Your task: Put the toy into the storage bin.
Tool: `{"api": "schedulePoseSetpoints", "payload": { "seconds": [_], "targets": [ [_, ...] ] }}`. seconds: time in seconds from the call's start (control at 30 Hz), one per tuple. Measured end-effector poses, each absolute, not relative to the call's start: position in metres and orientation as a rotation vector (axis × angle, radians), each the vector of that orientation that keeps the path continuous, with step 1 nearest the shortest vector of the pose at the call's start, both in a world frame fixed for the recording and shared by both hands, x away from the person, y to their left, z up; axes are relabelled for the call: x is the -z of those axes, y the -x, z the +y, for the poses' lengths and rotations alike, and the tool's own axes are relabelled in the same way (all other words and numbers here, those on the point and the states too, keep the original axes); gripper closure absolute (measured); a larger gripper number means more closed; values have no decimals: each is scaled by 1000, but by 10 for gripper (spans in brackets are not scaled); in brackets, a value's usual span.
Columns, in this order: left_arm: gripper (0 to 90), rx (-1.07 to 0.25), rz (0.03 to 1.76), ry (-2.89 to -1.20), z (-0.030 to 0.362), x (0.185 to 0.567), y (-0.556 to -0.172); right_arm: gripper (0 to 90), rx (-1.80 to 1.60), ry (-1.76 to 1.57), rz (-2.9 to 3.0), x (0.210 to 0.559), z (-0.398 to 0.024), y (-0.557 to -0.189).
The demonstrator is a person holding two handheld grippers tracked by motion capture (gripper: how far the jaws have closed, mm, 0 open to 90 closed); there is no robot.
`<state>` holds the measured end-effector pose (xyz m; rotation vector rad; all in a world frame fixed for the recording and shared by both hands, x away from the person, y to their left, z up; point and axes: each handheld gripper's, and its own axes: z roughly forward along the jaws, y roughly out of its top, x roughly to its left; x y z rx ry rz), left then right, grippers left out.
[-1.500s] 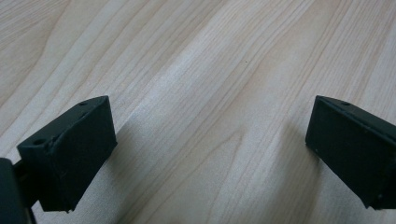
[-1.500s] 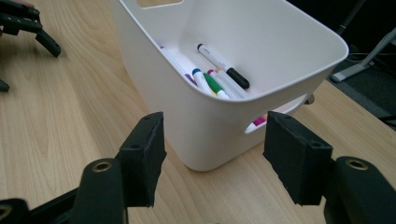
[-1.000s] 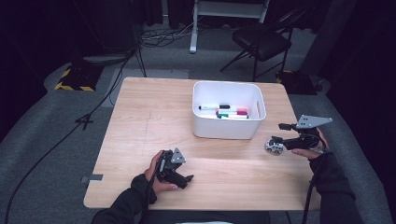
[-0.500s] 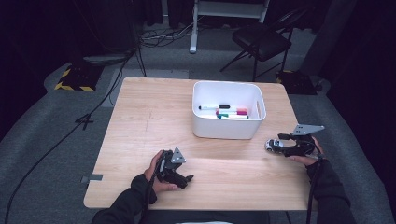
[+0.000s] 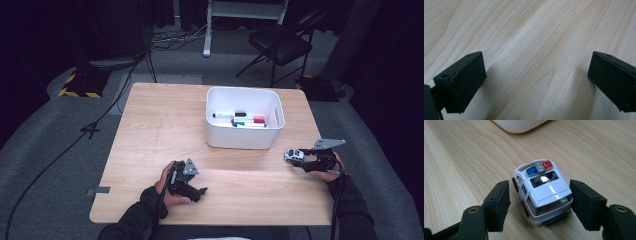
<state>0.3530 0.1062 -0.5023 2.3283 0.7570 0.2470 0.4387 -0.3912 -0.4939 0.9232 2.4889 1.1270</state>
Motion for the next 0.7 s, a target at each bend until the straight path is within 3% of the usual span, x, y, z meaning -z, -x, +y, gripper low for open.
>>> {"api": "schedulePoseSetpoints", "payload": {
  "seconds": [0.17,0.4,0.5,0.63,0.7],
  "targets": [
    [18,-247,757,-2329,106,502,-353,350,-1096,-904,2480,498,-390,-434],
    [18,-245,758,-2328,106,502,-353,468,-1140,-885,2461,501,-394,-426],
    [18,-247,756,-2329,106,502,-353,470,-1142,-875,2464,501,-393,-425],
    [18,-244,758,-2328,106,502,-353,372,-1139,-866,2466,502,-391,-426],
    [18,-244,757,-2328,106,502,-353,367,-1136,-871,2467,502,-390,-428]
  ]
}}
